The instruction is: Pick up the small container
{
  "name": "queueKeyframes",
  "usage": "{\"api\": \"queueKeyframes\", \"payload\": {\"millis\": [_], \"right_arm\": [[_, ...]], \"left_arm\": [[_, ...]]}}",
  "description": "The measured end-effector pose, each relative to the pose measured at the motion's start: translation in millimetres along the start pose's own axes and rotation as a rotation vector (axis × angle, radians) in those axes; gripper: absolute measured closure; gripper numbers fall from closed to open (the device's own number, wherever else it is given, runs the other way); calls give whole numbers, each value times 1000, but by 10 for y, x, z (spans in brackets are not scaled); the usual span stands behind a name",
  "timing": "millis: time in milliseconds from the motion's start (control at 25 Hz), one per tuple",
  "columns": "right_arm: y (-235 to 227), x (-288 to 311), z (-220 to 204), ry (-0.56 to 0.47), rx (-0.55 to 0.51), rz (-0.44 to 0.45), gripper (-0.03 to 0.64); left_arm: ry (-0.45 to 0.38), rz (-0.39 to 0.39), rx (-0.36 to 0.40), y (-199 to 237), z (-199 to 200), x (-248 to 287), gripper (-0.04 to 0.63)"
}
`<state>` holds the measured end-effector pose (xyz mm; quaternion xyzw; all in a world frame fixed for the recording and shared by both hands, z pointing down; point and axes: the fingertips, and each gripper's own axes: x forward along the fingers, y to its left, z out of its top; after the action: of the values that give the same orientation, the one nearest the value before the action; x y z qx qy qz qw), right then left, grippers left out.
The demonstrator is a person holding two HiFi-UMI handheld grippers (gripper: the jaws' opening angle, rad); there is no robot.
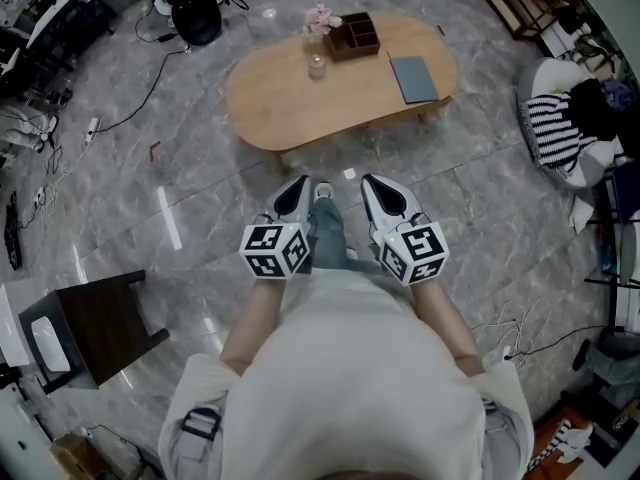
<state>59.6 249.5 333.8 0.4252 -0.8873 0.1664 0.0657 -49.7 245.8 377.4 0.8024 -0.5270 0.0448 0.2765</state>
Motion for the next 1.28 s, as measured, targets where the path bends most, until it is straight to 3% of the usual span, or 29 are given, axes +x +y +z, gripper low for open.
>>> {"api": "queueKeyframes", "payload": {"millis": [320, 760, 1280], "right_arm": [[-444, 768, 240, 19, -6, -17, 618], [-956, 1867, 986, 15, -43, -34, 618], [-1440, 2688, 1219, 6, -30, -82, 618]], "left_arm": [[28, 21, -29, 488, 321, 770, 594], [57, 6, 15, 1054, 1119, 1760, 594], [109, -27, 54, 1621, 1405, 2575, 594]]}}
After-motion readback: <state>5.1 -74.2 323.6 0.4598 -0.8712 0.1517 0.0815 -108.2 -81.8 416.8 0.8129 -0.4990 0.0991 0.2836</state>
